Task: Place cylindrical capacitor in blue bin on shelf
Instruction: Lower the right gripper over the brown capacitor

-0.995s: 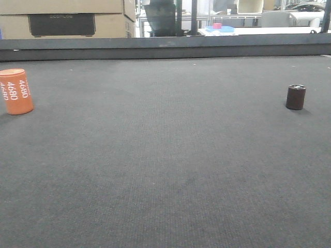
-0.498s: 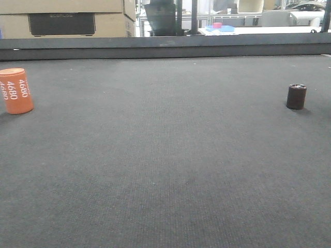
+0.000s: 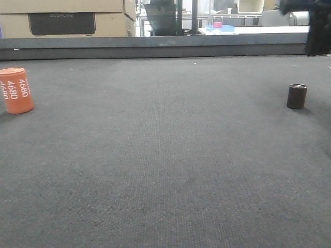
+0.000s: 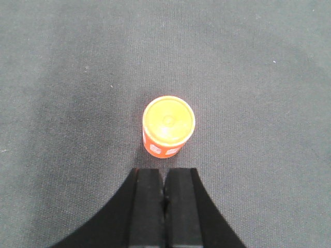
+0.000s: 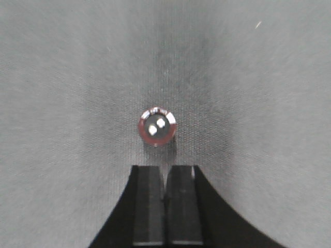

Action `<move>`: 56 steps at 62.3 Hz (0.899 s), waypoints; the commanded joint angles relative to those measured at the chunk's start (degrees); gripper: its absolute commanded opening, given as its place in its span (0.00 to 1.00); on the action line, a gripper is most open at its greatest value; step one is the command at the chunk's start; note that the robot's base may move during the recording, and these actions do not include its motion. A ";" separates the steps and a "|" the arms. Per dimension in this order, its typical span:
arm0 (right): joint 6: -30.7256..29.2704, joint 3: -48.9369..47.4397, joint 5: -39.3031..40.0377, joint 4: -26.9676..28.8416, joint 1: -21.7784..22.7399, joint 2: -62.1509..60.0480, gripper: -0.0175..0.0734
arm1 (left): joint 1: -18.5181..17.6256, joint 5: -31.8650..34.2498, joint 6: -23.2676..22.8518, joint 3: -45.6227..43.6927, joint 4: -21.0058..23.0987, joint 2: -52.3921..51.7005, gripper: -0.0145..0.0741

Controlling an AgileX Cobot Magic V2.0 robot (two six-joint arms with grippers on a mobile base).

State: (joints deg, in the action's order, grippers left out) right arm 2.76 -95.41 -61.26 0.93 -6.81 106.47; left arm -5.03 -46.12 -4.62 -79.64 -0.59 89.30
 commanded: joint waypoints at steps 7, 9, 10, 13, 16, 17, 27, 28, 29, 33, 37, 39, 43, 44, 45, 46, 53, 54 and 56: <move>-0.08 -8.36 -6.09 -0.93 -0.04 7.35 0.01 | 0.07 -0.34 -0.33 -0.47 0.59 -0.18 0.04; -0.08 -9.10 -6.49 -0.93 -0.04 8.01 0.02 | 0.07 -0.49 -0.33 -0.47 0.59 -0.18 0.04; -0.08 -9.51 -6.63 -0.93 -0.04 8.38 0.02 | 0.07 -0.69 -0.33 -0.47 0.59 -0.18 0.04; -0.08 -9.91 -6.62 -0.44 -0.04 8.96 0.06 | 0.07 -0.87 -0.33 -0.47 0.59 -0.18 0.04; -0.08 -9.91 -5.95 -0.43 -0.04 9.21 0.14 | 0.07 -1.15 -0.33 -0.47 0.59 -0.18 0.04; -0.08 -9.91 -5.83 -0.43 -0.04 9.35 0.19 | 0.07 -1.15 -0.33 -0.47 0.59 -0.18 0.04; -0.08 -9.91 -4.59 -0.43 -0.04 10.98 0.52 | 0.07 -2.04 -0.33 -0.47 0.59 -0.18 0.04; -0.08 -9.91 -4.42 -0.43 -0.04 11.30 0.55 | 0.07 -2.24 -0.33 -0.47 0.59 -0.18 0.04; -0.08 -9.91 -4.29 -0.43 -0.04 11.57 0.57 | 0.07 -2.34 -0.33 -0.47 0.59 -0.18 0.04; -0.08 -9.91 -4.06 -0.43 -0.04 12.68 0.63 | 0.07 -2.90 -0.33 -0.47 0.59 -0.18 0.04; -0.08 -9.91 -3.80 -0.25 0.08 13.77 0.65 | 0.07 -3.26 -0.33 -0.47 0.59 -0.18 0.04; -0.08 -9.91 -3.80 0.09 0.08 14.05 0.65 | 0.07 -3.38 -0.33 -0.47 0.59 -0.18 0.04; -0.08 -9.91 -3.52 0.09 0.08 14.67 0.65 | 0.07 -3.50 -0.33 -0.47 0.59 -0.18 0.04; -0.08 -9.91 -3.37 0.09 0.08 14.97 0.65 | 0.07 -3.50 -0.33 -0.47 0.59 -0.18 0.04; -0.08 -9.91 -3.13 0.09 0.08 15.08 0.65 | 0.07 -3.50 -0.33 -0.47 0.59 -0.18 0.04; -0.08 -9.91 -2.97 0.09 0.08 15.24 0.65 | 0.07 -3.50 -0.33 -0.47 0.92 -0.18 0.04; -0.08 -9.91 -2.35 0.09 0.08 16.36 0.65 | 0.07 -3.50 -0.33 -0.47 0.92 -0.18 0.04; -0.08 -9.91 -2.23 0.09 0.08 16.53 0.65 | 0.07 -3.50 -0.33 -0.47 0.92 -0.18 0.04; -0.08 -9.91 -2.23 0.09 0.08 16.88 0.65 | 0.07 -3.50 -0.33 -0.47 0.92 -0.18 0.04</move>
State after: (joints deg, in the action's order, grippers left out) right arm 2.76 -104.84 -64.35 1.18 -6.81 122.70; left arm -5.03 -49.78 -4.62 -79.66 0.00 89.36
